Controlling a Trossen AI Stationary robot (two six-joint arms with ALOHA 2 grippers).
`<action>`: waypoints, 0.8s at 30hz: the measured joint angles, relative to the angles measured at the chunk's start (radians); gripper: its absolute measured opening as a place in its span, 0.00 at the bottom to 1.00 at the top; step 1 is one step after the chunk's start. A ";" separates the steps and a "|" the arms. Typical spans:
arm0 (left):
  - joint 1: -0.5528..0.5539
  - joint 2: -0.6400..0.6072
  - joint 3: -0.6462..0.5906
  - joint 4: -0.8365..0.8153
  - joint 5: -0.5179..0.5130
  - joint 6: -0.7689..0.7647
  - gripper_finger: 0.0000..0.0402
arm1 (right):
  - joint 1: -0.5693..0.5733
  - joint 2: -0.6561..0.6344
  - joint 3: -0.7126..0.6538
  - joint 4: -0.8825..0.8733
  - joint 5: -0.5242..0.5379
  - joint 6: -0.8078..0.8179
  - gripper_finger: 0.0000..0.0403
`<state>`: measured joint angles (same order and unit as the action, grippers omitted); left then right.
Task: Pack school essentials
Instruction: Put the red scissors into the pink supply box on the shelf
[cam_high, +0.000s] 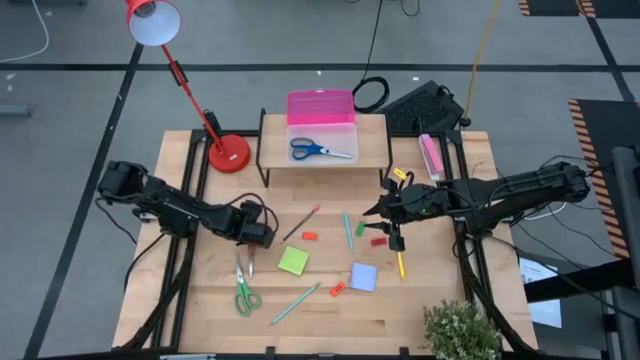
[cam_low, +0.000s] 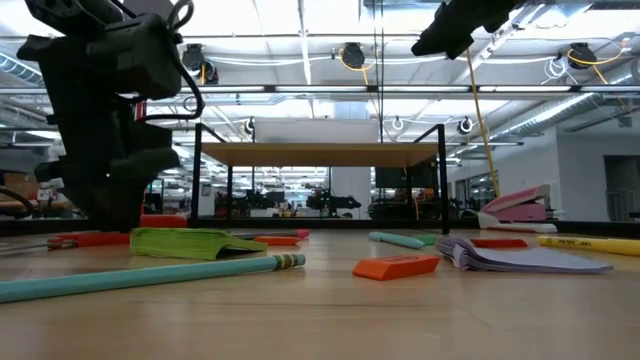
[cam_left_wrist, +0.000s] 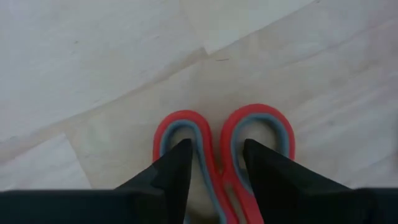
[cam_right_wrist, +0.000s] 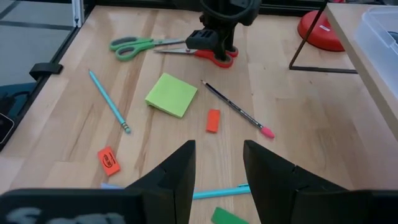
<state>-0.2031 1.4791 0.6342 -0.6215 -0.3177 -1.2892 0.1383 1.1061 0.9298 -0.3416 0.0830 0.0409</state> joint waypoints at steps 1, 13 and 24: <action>-0.001 0.006 0.001 0.003 -0.003 0.001 0.39 | 0.000 0.000 0.000 0.000 0.000 0.000 0.32; -0.001 0.011 -0.002 0.038 -0.006 0.102 0.20 | 0.000 0.000 0.000 0.000 -0.001 0.000 0.32; 0.001 -0.046 0.024 0.052 0.011 0.196 0.22 | 0.000 0.000 0.000 -0.003 -0.001 -0.004 0.32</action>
<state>-0.2024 1.4335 0.6579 -0.5696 -0.3071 -1.0927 0.1382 1.1061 0.9302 -0.3441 0.0822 0.0372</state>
